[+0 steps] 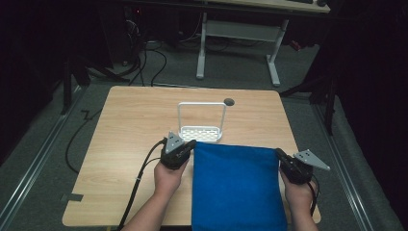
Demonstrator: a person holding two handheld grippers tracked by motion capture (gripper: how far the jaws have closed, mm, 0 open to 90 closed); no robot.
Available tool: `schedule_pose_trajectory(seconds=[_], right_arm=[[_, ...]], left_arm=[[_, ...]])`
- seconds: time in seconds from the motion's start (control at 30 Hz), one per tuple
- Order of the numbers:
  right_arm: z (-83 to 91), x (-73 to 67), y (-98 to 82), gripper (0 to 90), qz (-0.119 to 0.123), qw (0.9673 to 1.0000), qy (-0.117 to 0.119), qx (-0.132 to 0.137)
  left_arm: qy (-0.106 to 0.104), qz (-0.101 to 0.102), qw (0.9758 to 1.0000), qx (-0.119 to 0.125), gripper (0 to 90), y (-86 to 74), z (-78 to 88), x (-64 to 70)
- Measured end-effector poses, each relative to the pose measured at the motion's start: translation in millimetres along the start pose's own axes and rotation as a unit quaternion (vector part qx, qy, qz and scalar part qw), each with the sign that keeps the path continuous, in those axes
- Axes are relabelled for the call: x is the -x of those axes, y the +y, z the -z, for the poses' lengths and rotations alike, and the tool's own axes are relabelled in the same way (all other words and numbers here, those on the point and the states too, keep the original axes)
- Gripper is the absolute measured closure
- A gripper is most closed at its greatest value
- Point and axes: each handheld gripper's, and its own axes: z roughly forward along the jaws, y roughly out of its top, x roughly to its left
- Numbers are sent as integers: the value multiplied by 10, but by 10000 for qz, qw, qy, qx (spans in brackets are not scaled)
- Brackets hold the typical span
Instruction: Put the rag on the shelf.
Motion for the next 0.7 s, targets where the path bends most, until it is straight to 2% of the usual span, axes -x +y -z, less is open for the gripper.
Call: schedule_pose_trajectory(seconds=[0.2, 0.33, 0.7], right_arm=[[120, -93, 107, 888, 47, 9994, 86, 322], [197, -180, 210, 888, 106, 9983, 155, 553], [231, -435, 468, 888, 191, 9948, 401, 914]], left_arm=[[18, -3, 9995, 305, 900, 106, 176, 1], [87, -76, 9987, 490, 900, 183, 308, -17], [286, -111, 9938, 1068, 900, 379, 729, -154]])
